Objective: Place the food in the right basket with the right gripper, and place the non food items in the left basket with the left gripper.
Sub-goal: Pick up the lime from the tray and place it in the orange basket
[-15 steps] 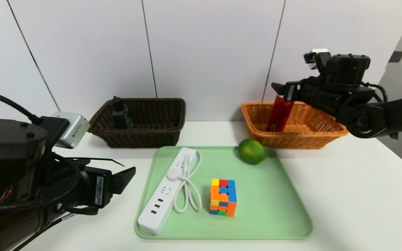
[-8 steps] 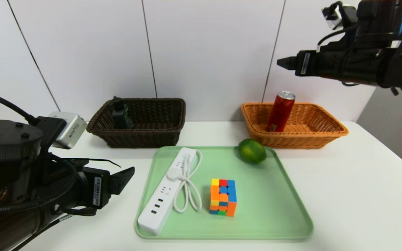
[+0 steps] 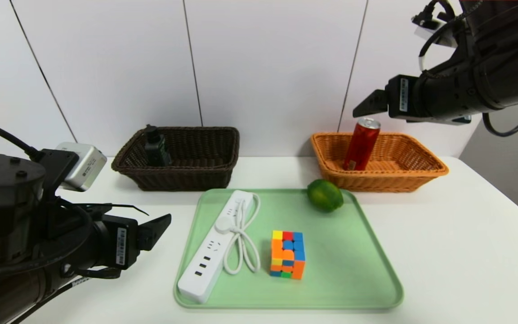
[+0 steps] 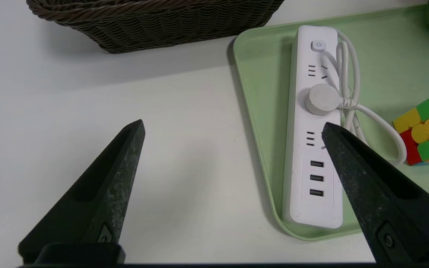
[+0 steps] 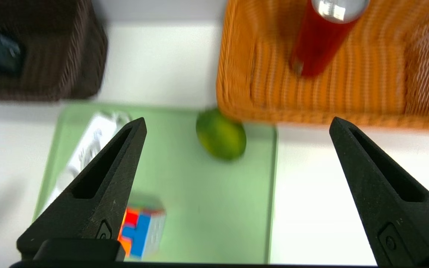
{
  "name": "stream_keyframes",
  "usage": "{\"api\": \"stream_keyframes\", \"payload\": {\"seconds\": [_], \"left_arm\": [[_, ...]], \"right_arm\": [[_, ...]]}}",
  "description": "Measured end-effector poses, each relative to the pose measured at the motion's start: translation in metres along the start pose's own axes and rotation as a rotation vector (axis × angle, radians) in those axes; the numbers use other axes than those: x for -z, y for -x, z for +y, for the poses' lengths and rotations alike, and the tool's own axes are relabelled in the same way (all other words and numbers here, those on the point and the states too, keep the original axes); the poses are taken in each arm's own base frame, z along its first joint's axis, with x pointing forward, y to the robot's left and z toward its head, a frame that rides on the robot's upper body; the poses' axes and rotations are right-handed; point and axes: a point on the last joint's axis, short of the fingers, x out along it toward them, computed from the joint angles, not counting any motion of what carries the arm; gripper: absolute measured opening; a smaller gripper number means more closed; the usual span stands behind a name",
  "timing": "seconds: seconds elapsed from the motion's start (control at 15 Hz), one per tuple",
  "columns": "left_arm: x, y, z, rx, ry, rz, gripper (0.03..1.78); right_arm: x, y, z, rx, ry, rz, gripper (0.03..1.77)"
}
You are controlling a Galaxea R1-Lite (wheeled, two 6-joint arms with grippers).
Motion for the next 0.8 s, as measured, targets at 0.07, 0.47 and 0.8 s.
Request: {"api": "stream_keyframes", "payload": {"seconds": [0.07,0.47,0.8], "left_arm": [[0.000,0.000,0.000,0.000,0.001,0.000,1.69],[0.000,0.000,0.000,0.000,0.001,0.000,1.69],[0.000,0.000,0.000,0.000,0.003,-0.002,1.69]], "right_arm": [[0.006,0.002,0.001,-0.017,-0.011,0.054,1.69],[0.026,-0.004,0.005,-0.070,-0.035,0.203,1.69],[0.045,-0.037,0.012,-0.026,-0.019,0.314,1.69]]}}
